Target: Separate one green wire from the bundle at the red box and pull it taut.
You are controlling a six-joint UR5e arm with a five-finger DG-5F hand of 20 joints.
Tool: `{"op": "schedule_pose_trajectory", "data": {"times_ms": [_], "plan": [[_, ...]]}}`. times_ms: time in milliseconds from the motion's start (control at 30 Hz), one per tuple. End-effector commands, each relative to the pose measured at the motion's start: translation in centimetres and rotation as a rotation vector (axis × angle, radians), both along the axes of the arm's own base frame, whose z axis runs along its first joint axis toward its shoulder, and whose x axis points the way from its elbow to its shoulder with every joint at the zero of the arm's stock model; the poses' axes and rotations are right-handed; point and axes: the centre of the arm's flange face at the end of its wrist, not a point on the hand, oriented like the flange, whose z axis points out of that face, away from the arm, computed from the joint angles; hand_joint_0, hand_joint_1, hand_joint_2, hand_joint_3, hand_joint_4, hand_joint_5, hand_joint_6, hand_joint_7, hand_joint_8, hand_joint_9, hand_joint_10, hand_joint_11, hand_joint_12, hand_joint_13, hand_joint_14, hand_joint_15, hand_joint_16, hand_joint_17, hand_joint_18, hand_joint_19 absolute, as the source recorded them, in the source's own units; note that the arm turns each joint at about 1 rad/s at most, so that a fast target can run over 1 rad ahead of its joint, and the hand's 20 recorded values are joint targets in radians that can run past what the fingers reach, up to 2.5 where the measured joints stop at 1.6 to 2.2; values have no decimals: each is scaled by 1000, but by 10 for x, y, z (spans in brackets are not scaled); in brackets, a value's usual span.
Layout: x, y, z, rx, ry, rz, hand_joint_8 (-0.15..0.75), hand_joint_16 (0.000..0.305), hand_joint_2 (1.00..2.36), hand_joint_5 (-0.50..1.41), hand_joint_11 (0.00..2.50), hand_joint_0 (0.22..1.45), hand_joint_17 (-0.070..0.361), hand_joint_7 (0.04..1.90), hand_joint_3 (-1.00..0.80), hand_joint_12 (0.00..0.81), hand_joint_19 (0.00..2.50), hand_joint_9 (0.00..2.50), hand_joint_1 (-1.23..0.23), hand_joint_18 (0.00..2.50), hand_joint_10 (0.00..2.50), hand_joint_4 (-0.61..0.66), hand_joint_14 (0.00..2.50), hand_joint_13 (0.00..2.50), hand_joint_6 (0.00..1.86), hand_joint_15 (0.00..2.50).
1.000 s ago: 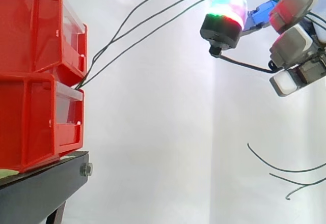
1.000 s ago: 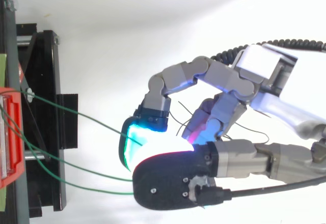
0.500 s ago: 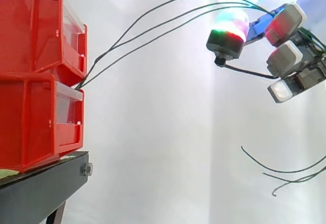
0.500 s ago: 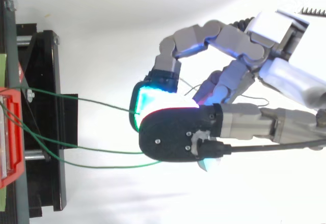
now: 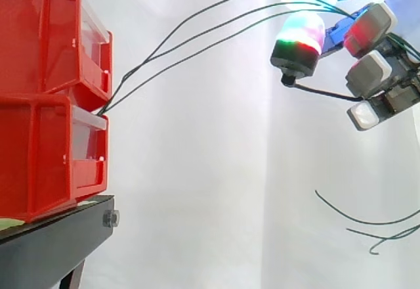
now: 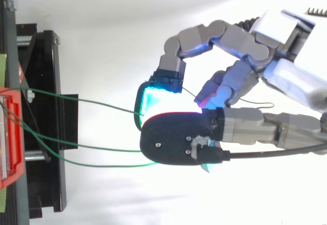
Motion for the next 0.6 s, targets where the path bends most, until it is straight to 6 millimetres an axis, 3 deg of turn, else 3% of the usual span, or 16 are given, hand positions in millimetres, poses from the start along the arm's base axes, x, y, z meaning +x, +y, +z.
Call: {"op": "schedule_pose_trajectory", "data": {"times_ms": [0,67,267,400,567], "plan": [[0,1,0,-3,1,-4,271,41,1008,-128,925,558,93,1028,-401,335,729,1452,-679,825,27,98,29,1151,887,853],[0,2,0,-4,0,-2,270,42,1000,-127,922,542,95,1041,-500,342,725,1456,-632,833,27,106,30,1155,874,849],[0,8,0,-6,0,8,281,44,1000,-127,917,520,98,1040,-500,350,716,1458,-600,845,26,108,28,1169,868,844],[0,9,0,-6,0,9,271,41,1000,-128,923,554,93,1065,-500,338,727,1451,-690,828,27,104,30,1165,865,845],[0,9,0,-6,0,9,266,40,1011,-124,933,586,90,1085,-354,333,735,1467,-744,819,28,80,31,1167,878,855]]}}
